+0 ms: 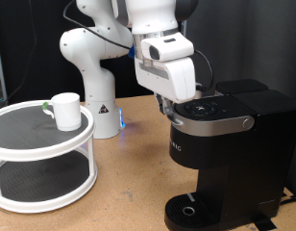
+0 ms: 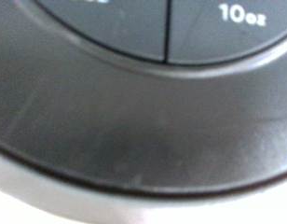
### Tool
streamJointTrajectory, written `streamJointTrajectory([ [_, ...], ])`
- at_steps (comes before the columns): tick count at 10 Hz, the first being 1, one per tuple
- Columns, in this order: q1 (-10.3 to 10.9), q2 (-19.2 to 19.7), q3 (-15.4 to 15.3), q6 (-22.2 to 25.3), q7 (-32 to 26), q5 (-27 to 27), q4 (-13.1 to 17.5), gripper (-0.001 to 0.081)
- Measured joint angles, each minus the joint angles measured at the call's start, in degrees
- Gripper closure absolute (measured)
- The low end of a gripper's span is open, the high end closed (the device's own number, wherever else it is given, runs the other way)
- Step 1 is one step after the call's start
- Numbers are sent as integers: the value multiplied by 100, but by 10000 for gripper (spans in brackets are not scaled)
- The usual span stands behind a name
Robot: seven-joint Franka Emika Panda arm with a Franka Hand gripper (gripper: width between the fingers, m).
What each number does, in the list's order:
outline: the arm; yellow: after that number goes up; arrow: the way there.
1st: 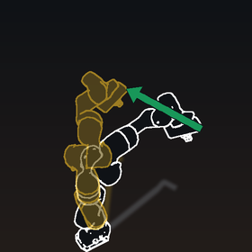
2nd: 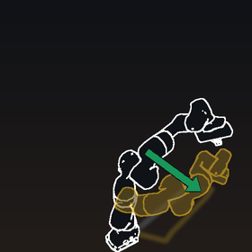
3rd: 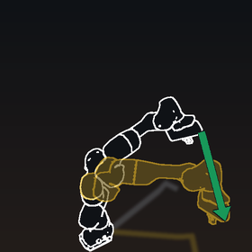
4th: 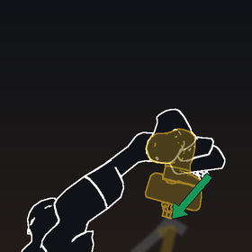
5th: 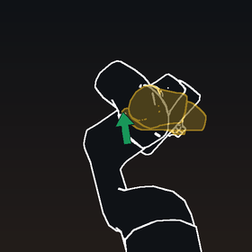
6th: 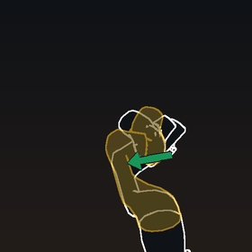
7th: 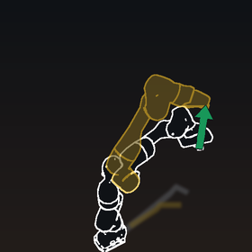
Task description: Make a cup of coffee with the keurig machine
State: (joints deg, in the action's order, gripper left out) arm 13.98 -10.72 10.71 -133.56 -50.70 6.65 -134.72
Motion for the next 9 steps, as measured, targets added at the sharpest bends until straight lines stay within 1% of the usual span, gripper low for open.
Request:
streamJointTrajectory([
  [2,0,-98,20,45,0,52,-8,804],
  [3,0,-154,49,107,-4,184,30,804],
  [4,0,-214,95,203,-33,335,102,804],
  [6,0,-356,239,542,-271,635,341,804],
  [7,-1,-418,302,685,-303,674,477,804],
  [8,0,-429,309,767,-303,677,535,804],
  [9,0,-426,309,766,-302,677,523,804],
])
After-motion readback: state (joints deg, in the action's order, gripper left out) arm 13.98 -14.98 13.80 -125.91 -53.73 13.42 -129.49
